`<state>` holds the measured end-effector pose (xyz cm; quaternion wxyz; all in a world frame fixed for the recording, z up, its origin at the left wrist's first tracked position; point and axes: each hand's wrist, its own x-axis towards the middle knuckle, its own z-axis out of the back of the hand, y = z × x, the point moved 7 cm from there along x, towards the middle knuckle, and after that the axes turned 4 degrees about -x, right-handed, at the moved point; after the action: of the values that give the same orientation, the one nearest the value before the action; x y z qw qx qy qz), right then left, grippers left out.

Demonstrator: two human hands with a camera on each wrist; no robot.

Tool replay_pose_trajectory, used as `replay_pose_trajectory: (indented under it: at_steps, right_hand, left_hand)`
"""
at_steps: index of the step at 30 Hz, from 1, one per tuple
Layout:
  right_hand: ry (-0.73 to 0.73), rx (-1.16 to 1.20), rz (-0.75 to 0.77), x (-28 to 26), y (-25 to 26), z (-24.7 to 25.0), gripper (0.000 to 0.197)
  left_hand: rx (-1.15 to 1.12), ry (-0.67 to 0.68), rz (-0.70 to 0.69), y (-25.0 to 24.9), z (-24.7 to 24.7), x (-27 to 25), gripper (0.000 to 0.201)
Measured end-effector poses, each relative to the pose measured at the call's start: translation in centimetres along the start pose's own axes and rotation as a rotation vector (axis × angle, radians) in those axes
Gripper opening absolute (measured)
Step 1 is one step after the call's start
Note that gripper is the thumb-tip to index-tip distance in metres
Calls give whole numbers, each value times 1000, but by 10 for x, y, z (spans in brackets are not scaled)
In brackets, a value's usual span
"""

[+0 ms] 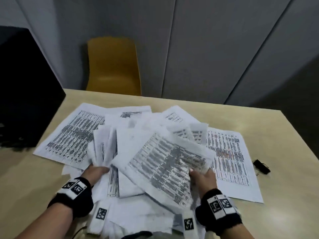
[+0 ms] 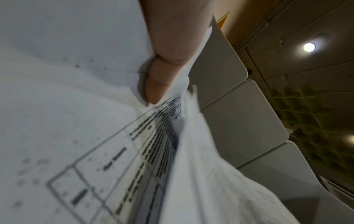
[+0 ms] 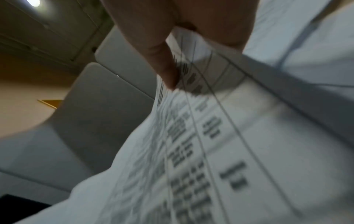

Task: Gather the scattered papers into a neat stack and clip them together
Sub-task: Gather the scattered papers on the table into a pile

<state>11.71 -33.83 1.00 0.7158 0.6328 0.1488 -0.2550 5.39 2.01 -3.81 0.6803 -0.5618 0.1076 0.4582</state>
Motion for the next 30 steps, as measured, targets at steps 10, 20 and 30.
replay_pose_trajectory:
  at_steps: [10, 20, 30]
  right_hand:
    - [299, -814, 136, 60, 23, -6, 14]
    - [56, -1106, 570, 50, 90, -72, 92]
    - [366, -1464, 418, 15, -29, -74, 82]
  left_hand:
    - [-194, 78, -9, -18, -9, -21, 45]
    - [-143, 120, -93, -1, -10, 7, 58]
    - [-200, 78, -52, 9, -10, 9, 53]
